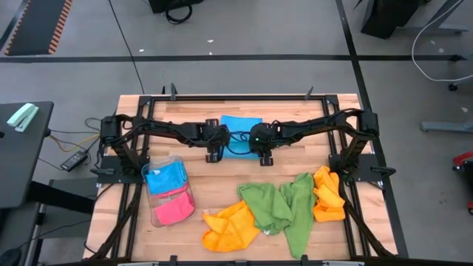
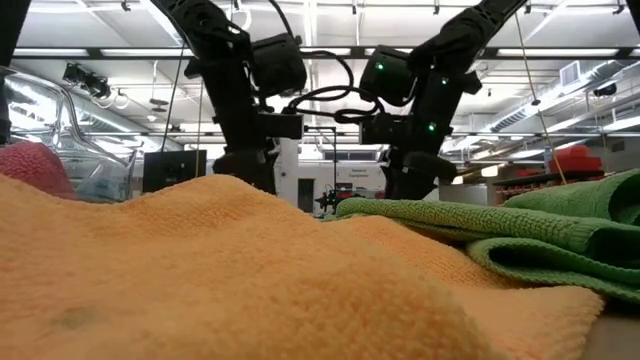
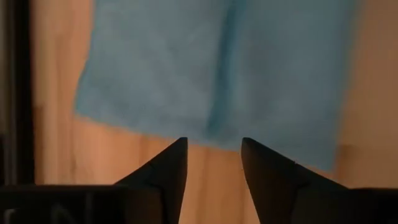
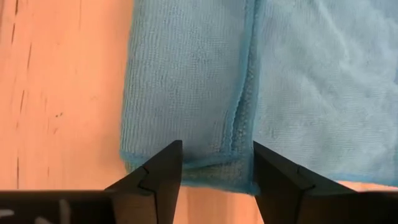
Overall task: Fold microfiber towels
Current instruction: Fold the blue microfiber cloth
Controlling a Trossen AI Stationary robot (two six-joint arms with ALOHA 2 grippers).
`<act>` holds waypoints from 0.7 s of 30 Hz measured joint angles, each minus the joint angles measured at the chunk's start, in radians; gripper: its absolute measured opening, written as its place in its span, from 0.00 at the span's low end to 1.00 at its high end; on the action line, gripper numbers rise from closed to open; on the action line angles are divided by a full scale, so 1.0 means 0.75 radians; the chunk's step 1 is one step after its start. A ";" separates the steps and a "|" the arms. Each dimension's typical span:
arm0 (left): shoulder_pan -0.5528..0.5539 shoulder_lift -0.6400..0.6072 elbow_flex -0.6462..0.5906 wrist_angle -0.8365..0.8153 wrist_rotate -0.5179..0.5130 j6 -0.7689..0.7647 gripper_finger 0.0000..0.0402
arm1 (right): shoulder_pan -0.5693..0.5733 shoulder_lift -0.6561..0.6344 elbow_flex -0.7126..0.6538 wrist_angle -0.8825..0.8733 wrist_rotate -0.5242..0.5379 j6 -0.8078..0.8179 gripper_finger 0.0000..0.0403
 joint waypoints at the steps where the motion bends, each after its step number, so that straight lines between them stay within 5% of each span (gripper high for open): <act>1: -0.011 0.000 0.000 -0.005 0.015 0.034 0.39 | -0.005 0.000 0.009 -0.005 0.000 0.000 0.45; 12: -0.033 0.000 0.000 0.013 0.043 0.148 0.34 | -0.091 -0.029 0.031 -0.137 0.035 -0.021 0.48; 17: 0.050 0.001 -0.006 0.076 0.337 0.184 0.32 | -0.149 -0.098 0.004 -0.126 -0.019 -0.021 0.51; 21: 0.061 0.001 -0.006 0.072 0.376 0.235 0.29 | -0.156 -0.176 -0.138 0.088 -0.105 -0.047 0.51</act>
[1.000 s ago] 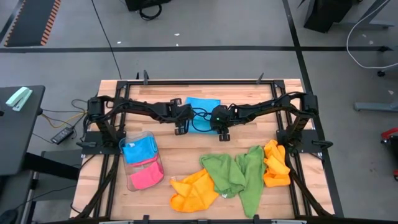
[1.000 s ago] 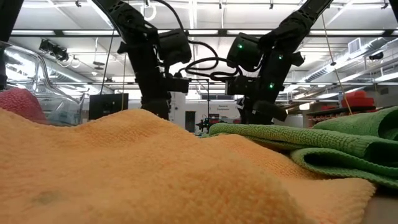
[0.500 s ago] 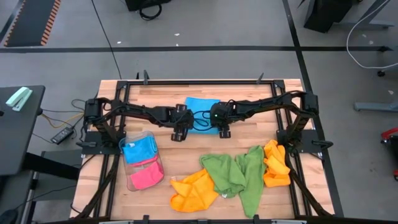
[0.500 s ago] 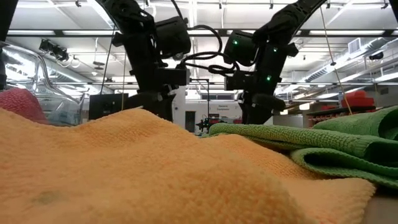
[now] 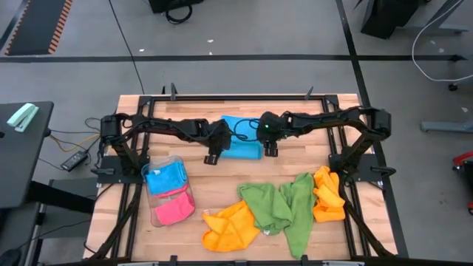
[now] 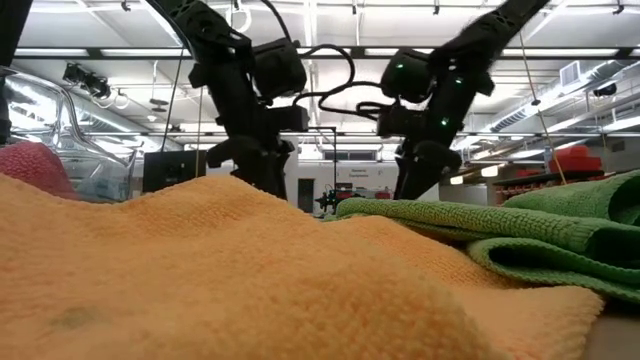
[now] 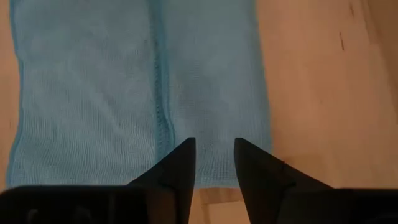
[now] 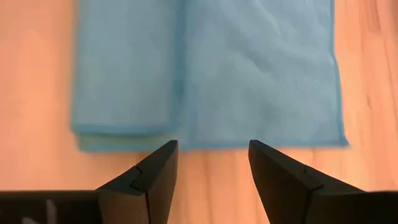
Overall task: Fold microfiber towels
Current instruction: Fold the blue microfiber cloth
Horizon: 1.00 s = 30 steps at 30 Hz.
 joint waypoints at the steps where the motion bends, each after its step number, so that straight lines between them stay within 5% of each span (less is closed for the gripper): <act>1: -0.006 0.000 0.000 0.002 0.000 0.023 0.28 | 0.014 -0.017 -0.054 0.104 -0.019 -0.012 0.51; 8: -0.017 0.000 -0.001 0.006 -0.005 0.144 0.27 | 0.149 -0.053 -0.298 0.635 -0.043 -0.083 0.51; 17: -0.085 -0.009 -0.002 -0.213 -0.221 0.454 0.41 | 0.259 -0.053 -0.306 0.633 -0.064 -0.240 0.52; 24: -0.102 0.062 -0.002 -0.125 -0.464 0.674 0.54 | 0.257 -0.052 -0.306 0.614 0.045 -0.282 0.64; 30: -0.110 0.061 -0.003 -0.068 -0.493 0.847 0.53 | 0.257 -0.052 -0.306 0.579 0.159 -0.229 0.69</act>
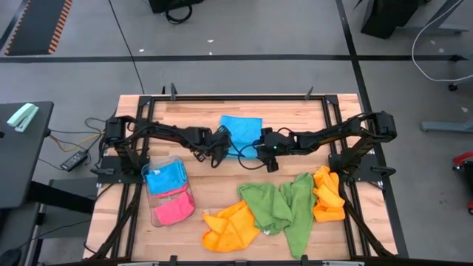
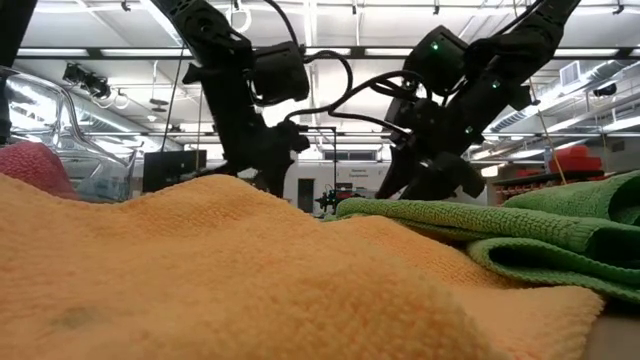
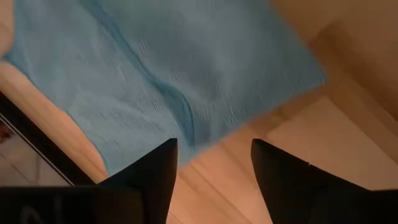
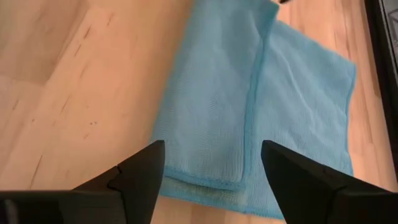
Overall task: Fold microfiber towels
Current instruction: Fold the blue microfiber cloth
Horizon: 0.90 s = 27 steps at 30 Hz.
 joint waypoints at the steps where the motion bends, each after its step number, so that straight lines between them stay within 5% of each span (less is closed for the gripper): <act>1: -0.003 0.000 0.000 0.003 0.006 0.026 0.52 | 0.000 0.000 0.000 -0.003 0.003 0.009 0.69; 12: -0.004 0.015 -0.129 0.166 0.042 0.166 0.43 | 0.001 -0.026 0.002 -0.045 0.020 -0.015 0.68; 21: 0.023 0.016 -0.135 0.176 0.153 -0.093 0.36 | 0.027 -0.022 0.012 -0.030 -0.086 -0.079 0.68; 27: 0.024 0.019 -0.137 0.189 0.214 -0.278 0.20 | 0.030 -0.022 0.012 -0.025 -0.089 -0.027 0.68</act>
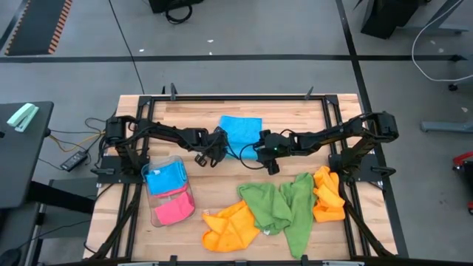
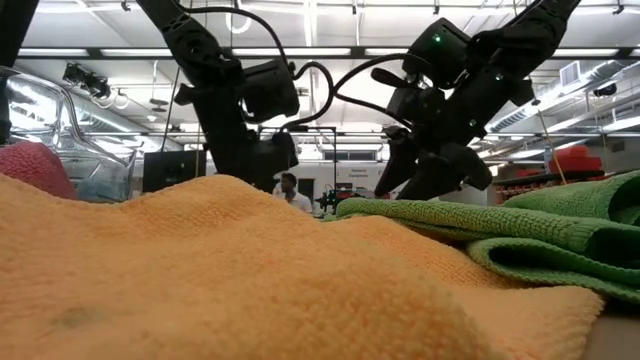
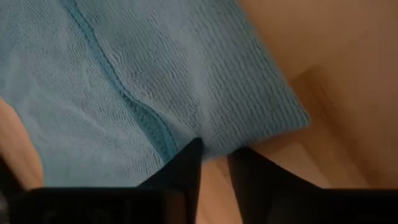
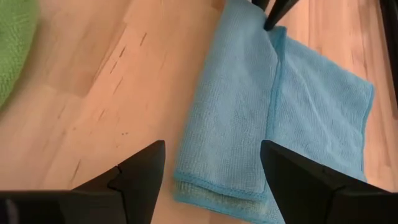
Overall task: Fold microfiber towels
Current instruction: Fold the blue microfiber cloth
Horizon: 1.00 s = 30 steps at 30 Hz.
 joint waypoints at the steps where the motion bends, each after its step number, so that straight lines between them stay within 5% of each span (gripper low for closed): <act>1: 0.001 0.000 0.000 0.003 0.027 -0.025 0.17 | 0.005 0.000 0.000 0.000 0.000 0.009 0.67; 6: -0.003 0.002 0.003 0.019 0.247 -0.077 0.03 | 0.061 0.000 0.000 0.000 0.000 0.022 0.67; 10: -0.049 0.002 0.003 0.011 0.403 -0.068 0.07 | 0.108 0.000 0.000 0.000 -0.001 0.065 0.67; 18: -0.141 -0.003 0.003 0.000 0.395 -0.023 0.26 | 0.149 0.000 0.000 0.000 -0.001 0.074 0.67; 30: -0.103 -0.191 -0.003 -0.117 0.345 -0.195 0.24 | -0.026 -0.007 0.038 -0.030 -0.050 0.161 0.67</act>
